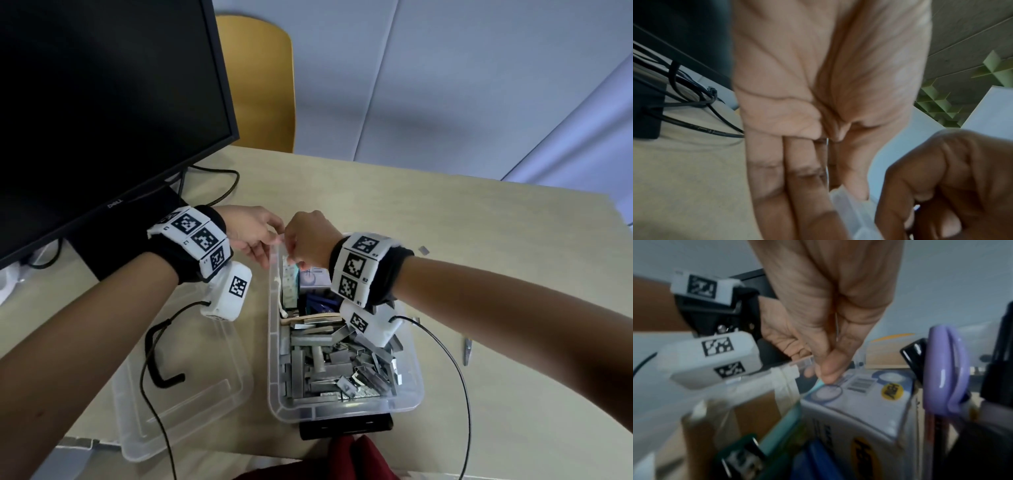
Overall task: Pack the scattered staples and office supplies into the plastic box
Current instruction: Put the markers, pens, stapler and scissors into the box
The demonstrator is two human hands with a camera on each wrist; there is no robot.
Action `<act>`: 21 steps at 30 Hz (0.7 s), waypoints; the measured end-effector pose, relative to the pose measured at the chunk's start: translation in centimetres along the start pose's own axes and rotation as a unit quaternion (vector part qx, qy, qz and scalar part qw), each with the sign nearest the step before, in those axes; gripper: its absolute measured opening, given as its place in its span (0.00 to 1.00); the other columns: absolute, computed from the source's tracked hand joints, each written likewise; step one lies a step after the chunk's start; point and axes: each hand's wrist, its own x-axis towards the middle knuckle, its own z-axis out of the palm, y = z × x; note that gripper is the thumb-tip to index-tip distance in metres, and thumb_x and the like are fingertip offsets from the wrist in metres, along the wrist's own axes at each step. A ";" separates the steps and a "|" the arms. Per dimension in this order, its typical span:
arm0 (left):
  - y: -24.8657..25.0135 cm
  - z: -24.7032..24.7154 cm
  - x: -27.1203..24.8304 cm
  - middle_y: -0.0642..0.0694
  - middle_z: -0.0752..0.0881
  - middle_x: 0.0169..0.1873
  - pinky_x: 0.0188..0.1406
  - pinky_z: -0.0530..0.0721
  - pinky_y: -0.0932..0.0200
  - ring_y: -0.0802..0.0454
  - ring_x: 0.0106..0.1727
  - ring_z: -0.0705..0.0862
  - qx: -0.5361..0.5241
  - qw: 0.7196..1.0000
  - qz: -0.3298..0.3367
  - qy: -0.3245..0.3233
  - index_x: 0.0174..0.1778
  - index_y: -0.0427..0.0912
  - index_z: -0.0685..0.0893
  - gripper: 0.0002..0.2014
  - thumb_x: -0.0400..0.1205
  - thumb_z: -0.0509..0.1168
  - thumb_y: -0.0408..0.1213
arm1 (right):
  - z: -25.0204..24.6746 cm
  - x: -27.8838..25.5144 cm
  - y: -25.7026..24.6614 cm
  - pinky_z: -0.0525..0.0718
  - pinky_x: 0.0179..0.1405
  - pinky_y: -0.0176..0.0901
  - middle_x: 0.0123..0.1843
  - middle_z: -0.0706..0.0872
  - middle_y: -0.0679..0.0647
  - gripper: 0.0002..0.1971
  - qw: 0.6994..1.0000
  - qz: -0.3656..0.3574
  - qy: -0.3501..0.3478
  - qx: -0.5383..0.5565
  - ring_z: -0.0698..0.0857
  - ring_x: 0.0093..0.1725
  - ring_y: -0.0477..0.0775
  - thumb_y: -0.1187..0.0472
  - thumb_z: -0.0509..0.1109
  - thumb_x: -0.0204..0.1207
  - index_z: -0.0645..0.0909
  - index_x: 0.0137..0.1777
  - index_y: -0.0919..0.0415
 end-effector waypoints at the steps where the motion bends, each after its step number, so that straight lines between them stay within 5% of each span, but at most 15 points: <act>1: -0.1 0.0 0.0 0.26 0.81 0.52 0.30 0.84 0.65 0.56 0.23 0.86 -0.006 1.000 0.005 0.000 0.70 0.34 0.70 0.15 0.87 0.54 0.32 | 0.3 -0.1 -0.1 0.85 0.55 0.50 0.45 0.88 0.61 0.06 0.999 -0.019 0.012 -0.043 0.86 0.51 0.60 0.69 0.72 0.73 0.82 0.49 0.68; 6: 0.3 0.2 -0.2 0.35 0.81 0.36 0.26 0.83 0.67 0.56 0.21 0.85 -0.011 1.000 0.007 0.004 0.68 0.35 0.71 0.15 0.86 0.55 0.32 | 0.9 -0.1 -0.1 0.79 0.48 0.46 0.50 0.85 0.63 0.07 0.995 -0.031 0.059 -0.080 0.83 0.54 0.63 0.70 0.65 0.76 0.81 0.52 0.68; 10: 1.3 0.2 -0.9 0.41 0.82 0.34 0.27 0.80 0.67 0.59 0.21 0.84 0.062 0.998 -0.002 0.006 0.49 0.41 0.76 0.04 0.86 0.56 0.34 | -0.8 -0.7 1.1 0.86 0.51 0.50 0.44 0.82 0.61 0.05 0.999 -0.012 0.044 0.002 0.85 0.46 0.60 0.70 0.64 0.75 0.82 0.42 0.66; 14: 3.6 0.3 -1.0 0.46 0.82 0.40 0.38 0.76 0.64 0.56 0.36 0.81 0.245 0.969 0.014 0.034 0.55 0.39 0.80 0.08 0.85 0.58 0.36 | -3.8 -2.2 4.3 0.86 0.36 0.40 0.35 0.81 0.50 0.14 0.992 -0.020 0.080 0.092 0.82 0.20 0.36 0.72 0.65 0.75 0.79 0.30 0.57; 18: 7.3 2.3 -0.7 0.48 0.83 0.57 0.59 0.73 0.60 0.50 0.59 0.79 0.336 0.936 0.091 0.061 0.64 0.40 0.80 0.14 0.85 0.58 0.39 | -6.0 -3.7 8.3 0.79 0.27 0.22 0.28 0.83 0.53 0.09 0.984 0.011 0.138 0.109 0.79 0.16 0.34 0.73 0.66 0.72 0.80 0.34 0.61; 21: 9.8 4.3 0.1 0.46 0.80 0.65 0.60 0.70 0.61 0.50 0.63 0.77 0.352 0.924 0.129 0.073 0.66 0.43 0.80 0.15 0.85 0.57 0.41 | -5.6 -4.6 11.3 0.81 0.29 0.25 0.31 0.86 0.60 0.09 0.984 0.056 0.140 0.096 0.78 0.15 0.35 0.73 0.64 0.71 0.82 0.35 0.61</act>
